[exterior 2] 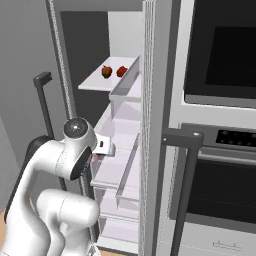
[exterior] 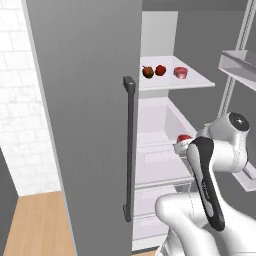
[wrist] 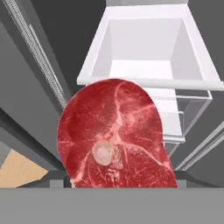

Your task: Place one bell pepper and one steak in each tupperware on the nearby counter, to pack two identical lunches.

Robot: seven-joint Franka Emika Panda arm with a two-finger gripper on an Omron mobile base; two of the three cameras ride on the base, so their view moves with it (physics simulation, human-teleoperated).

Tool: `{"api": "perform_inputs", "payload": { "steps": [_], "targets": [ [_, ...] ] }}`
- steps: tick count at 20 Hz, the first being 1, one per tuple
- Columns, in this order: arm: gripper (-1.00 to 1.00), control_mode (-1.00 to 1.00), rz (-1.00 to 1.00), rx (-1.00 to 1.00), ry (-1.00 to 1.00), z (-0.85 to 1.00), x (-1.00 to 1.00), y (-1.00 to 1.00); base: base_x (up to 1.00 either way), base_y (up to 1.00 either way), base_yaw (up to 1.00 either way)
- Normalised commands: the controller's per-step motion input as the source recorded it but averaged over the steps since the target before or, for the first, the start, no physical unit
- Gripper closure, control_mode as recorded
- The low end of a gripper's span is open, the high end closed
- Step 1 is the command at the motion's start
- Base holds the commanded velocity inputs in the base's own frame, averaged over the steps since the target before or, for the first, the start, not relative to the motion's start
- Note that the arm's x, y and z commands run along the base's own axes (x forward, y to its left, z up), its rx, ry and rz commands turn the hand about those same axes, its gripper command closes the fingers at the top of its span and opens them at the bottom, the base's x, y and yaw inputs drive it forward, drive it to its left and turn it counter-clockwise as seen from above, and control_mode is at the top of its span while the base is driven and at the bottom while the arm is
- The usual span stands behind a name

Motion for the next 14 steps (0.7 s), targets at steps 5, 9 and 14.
{"api": "perform_inputs", "payload": {
  "steps": [5, 9, 14],
  "targets": [
    [1.0, 1.0, 0.0, 0.0, 0.0, 0.0, 0.0, 0.0, -1.0, -0.06, 0.0],
    [1.0, 1.0, 0.0, 0.0, 0.0, 0.0, 0.0, 0.0, -1.0, -0.44, -0.06],
    [1.0, 1.0, 0.0, 0.0, 0.0, 0.0, 0.0, 0.0, -0.84, -0.94, -0.29]
  ]
}}
